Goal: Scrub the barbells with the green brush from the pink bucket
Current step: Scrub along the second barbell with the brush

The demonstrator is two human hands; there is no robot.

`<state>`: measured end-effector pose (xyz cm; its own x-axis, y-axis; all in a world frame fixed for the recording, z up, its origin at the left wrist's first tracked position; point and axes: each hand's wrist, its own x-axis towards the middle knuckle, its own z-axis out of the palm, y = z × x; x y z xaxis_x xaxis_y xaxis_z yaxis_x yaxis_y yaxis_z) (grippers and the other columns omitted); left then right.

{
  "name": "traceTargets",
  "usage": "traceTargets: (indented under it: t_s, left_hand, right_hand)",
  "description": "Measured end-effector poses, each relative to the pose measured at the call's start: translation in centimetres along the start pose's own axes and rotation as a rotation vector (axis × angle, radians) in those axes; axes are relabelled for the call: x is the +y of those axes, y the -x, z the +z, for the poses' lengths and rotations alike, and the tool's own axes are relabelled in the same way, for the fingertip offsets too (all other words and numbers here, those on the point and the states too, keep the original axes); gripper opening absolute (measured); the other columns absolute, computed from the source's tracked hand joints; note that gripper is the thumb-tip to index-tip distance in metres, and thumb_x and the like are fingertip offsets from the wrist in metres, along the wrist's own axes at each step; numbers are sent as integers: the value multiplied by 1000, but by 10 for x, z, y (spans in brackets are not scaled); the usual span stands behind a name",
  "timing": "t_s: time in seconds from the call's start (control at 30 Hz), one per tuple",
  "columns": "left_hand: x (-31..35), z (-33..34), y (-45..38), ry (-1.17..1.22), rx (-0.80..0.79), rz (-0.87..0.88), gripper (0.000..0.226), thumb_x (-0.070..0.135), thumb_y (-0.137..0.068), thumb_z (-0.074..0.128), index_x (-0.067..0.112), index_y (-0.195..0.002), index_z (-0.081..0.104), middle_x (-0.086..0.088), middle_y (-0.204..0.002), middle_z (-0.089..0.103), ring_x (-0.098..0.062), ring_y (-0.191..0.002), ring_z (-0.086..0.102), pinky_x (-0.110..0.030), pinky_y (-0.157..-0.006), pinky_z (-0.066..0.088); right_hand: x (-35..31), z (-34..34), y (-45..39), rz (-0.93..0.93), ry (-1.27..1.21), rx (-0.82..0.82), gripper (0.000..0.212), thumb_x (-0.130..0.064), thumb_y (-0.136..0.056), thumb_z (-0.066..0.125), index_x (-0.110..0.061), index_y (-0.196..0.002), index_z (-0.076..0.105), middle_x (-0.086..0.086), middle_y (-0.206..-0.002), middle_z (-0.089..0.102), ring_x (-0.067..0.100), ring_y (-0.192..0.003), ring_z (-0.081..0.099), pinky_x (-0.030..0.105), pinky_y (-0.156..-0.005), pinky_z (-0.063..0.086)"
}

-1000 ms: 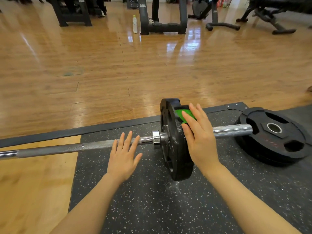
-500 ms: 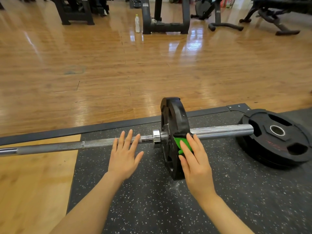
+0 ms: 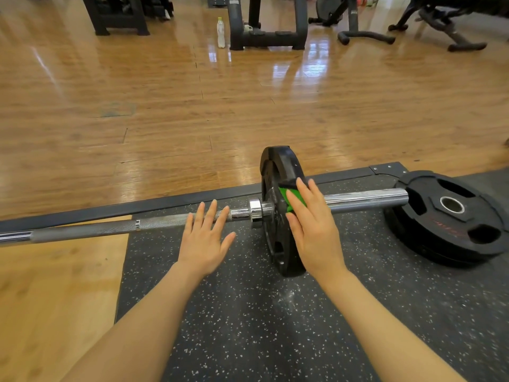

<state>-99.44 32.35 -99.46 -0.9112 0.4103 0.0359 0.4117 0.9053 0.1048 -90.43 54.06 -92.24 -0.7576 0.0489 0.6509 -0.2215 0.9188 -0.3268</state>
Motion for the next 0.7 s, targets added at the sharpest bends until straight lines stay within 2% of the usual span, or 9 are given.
traceTargets:
  t_s: [0.07,0.2,0.33,0.43,0.57,0.7]
  left_hand:
    - [0,1,0,7,8,-1,76,67,-80,-11,34,-149,-10,2,-157,-16,-22,-145,-19,-43,-118,-9]
    - [-1,4,0,-5,28,-5,71,66,-81,-11,35,-145,-15,2,-158,-16,-22,-145,-19,-43,-118,-8]
    - [-1,5,-2,1,36,-7,74,66,-82,-10,34,-149,-10,3,-158,-15,-21,-145,-19,-42,-117,-9]
    - [-1,4,-4,14,37,-5,76,66,-82,-8,34,-151,-6,2,-159,-14,-21,-146,-18,-43,-118,-9]
    - [-3,6,-4,27,45,-1,74,67,-84,-6,35,-150,-6,2,-159,-12,-21,-145,-18,-43,-118,-8]
    - [-3,7,-3,41,55,-2,72,66,-85,-5,35,-149,-6,2,-159,-12,-21,-145,-18,-44,-118,-8]
  right_hand:
    - [0,7,25,-12,26,44,41,-20,-100,44,-4,-136,49,10,-149,37,28,-144,25,32,-119,20]
    - [-2,21,56,33,30,95,40,-21,-101,41,-4,-138,45,12,-151,34,31,-145,22,37,-119,21]
    - [-4,19,34,18,74,123,37,-20,-100,44,-6,-134,52,14,-147,41,32,-142,29,48,-113,32]
    - [-2,15,12,7,90,106,37,-21,-100,46,-7,-133,56,15,-146,44,32,-141,30,53,-111,31]
    - [-3,21,20,29,54,117,38,-20,-101,43,-6,-135,53,15,-148,40,33,-142,27,53,-110,32]
    - [-7,37,63,107,41,130,43,-18,-101,41,-4,-142,39,15,-155,24,36,-146,15,43,-119,17]
